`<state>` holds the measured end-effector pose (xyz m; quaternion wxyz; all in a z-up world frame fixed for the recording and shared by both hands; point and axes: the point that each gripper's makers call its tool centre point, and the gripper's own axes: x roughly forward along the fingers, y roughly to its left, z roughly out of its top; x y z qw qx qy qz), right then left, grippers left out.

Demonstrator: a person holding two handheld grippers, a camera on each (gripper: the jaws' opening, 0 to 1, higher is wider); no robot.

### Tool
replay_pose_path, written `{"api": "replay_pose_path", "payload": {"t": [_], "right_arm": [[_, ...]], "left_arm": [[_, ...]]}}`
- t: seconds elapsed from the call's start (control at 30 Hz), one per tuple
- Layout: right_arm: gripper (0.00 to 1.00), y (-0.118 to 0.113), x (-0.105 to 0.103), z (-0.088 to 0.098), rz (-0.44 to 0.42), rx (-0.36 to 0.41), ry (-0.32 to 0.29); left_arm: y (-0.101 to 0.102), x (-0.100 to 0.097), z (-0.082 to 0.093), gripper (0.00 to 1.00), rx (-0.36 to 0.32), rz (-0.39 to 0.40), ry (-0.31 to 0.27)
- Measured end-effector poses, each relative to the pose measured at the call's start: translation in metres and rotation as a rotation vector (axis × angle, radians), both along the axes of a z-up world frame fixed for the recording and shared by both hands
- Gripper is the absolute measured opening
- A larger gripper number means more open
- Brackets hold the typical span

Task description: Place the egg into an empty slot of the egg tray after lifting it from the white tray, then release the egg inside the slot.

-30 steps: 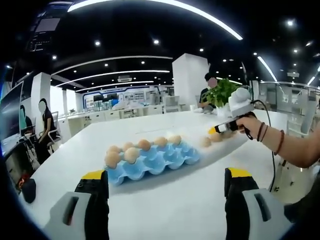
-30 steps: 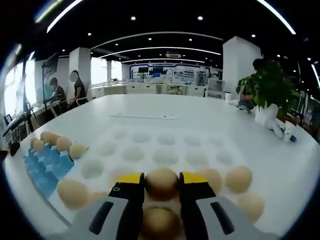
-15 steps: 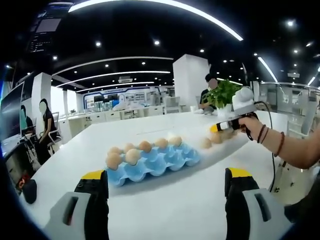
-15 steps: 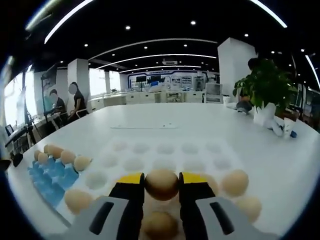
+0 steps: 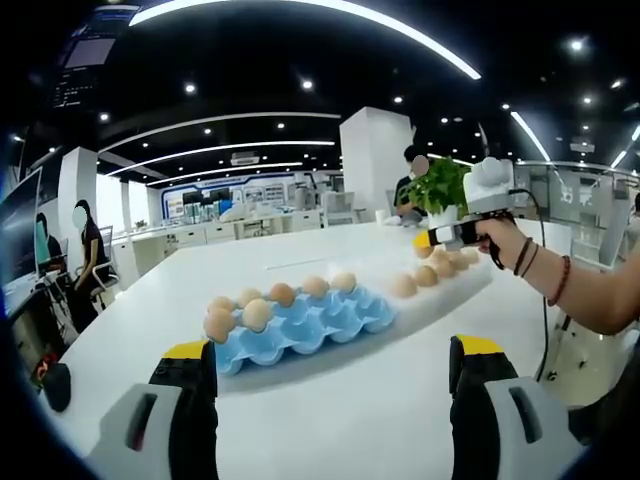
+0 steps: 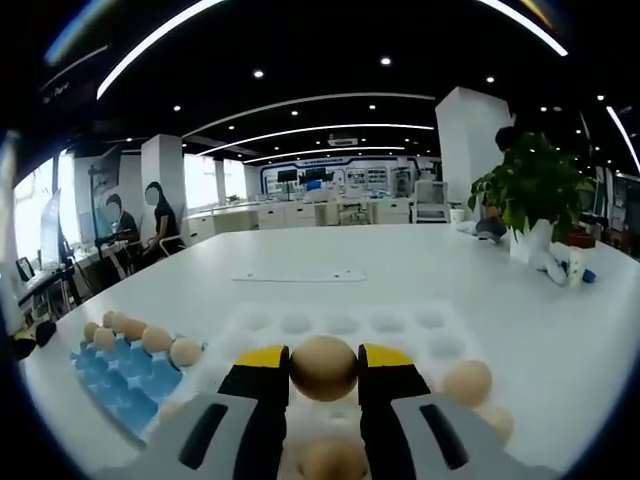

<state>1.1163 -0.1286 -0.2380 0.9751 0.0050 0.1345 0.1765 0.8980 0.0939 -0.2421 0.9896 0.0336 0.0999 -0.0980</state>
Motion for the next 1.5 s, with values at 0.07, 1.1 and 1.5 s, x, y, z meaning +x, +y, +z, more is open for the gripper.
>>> {"api": "replay_pose_path", "payload": {"t": [0.07,1.1,1.5], "right_arm": [[0.27,0.005,-0.001,0.001,0.012,0.002,0.000],[0.28,0.088,-0.021,-0.007,0.207,-0.010,0.002],[0.28,0.135,-0.034,-0.007,0.318,-0.010,-0.016]], "left_arm": [[0.000,0.001,0.001,0.98,-0.003,-0.003,-0.003],[0.007,-0.001,-0.001,0.98,0.001,0.014,-0.002],[0.004,-0.002,0.000,0.98,0.003,0.017,-0.005]]}}
